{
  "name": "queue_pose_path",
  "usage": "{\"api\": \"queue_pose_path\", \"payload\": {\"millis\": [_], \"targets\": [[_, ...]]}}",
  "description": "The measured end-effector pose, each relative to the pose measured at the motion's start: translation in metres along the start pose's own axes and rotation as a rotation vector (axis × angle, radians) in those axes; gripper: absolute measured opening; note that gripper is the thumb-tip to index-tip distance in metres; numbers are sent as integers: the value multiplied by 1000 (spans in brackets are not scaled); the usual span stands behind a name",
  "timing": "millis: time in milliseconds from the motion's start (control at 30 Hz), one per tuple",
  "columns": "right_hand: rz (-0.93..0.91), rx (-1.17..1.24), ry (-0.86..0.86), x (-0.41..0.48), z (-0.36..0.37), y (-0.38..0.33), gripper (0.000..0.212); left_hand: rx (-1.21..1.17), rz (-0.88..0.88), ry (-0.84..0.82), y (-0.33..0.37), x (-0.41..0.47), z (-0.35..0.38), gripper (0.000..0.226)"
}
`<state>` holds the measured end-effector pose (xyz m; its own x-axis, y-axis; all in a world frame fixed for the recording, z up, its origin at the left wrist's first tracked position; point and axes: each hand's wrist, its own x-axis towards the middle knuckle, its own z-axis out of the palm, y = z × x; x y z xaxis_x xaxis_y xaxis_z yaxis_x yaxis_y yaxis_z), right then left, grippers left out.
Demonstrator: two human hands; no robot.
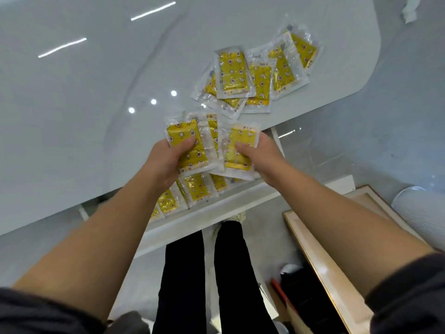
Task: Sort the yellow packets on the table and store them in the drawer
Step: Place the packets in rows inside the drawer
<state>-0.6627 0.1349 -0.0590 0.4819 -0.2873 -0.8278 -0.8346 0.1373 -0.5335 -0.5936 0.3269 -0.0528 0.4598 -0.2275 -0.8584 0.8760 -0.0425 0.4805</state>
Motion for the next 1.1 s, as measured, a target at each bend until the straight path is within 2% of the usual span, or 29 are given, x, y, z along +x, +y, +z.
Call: {"api": "queue_pose_path", "payload": {"millis": [100, 167, 267, 333, 500, 600, 667, 733, 767, 800, 867, 900, 933, 1000, 1067, 1100], "targets": [[-79, -283, 147, 10, -37, -1, 18, 181, 3, 4, -5, 5, -4, 13], [-67, -518, 136, 21, -62, 2, 12, 323, -21, -42, -12, 11, -7, 12], [-16, -822, 118, 38, -83, 19, 20, 513, -68, -95, -29, 19, -8, 13], [-29, -890, 131, 46, -83, 34, 22, 568, -93, -100, -45, 25, -7, 9], [-94, -835, 137, 75, -55, 63, 33, 623, -117, -70, -82, 42, 2, 7], [-137, -1004, 158, 89, -39, 77, 47, 664, -100, -60, -100, 57, 4, 9], [-239, -1281, 207, 91, -33, 82, 57, 671, -107, -87, -105, 65, 6, 5], [-464, -1427, 255, 92, -29, 84, 57, 663, -120, -124, -107, 70, 7, 4], [-532, -1379, 194, 91, -26, 85, 52, 654, -124, -146, -107, 72, 7, 5], [-492, -1227, 59, 89, -23, 85, 47, 639, -124, -163, -107, 73, 6, 7], [-143, -795, -281, 82, -19, 83, 39, 576, -130, -185, -108, 75, 5, 14], [14, -621, -382, 80, -19, 87, 36, 521, -141, -198, -108, 75, 5, 16], [89, -535, -436, 79, -19, 89, 32, 456, -157, -214, -110, 74, 3, 20], [101, -524, -462, 81, -14, 97, 31, 325, -187, -236, -114, 72, -1, 34], [94, -569, -420, 82, -7, 105, 37, 221, -198, -186, -122, 71, -9, 49], [99, -566, -371, 81, -3, 108, 40, 169, -194, -123, -126, 71, -14, 48]]}}
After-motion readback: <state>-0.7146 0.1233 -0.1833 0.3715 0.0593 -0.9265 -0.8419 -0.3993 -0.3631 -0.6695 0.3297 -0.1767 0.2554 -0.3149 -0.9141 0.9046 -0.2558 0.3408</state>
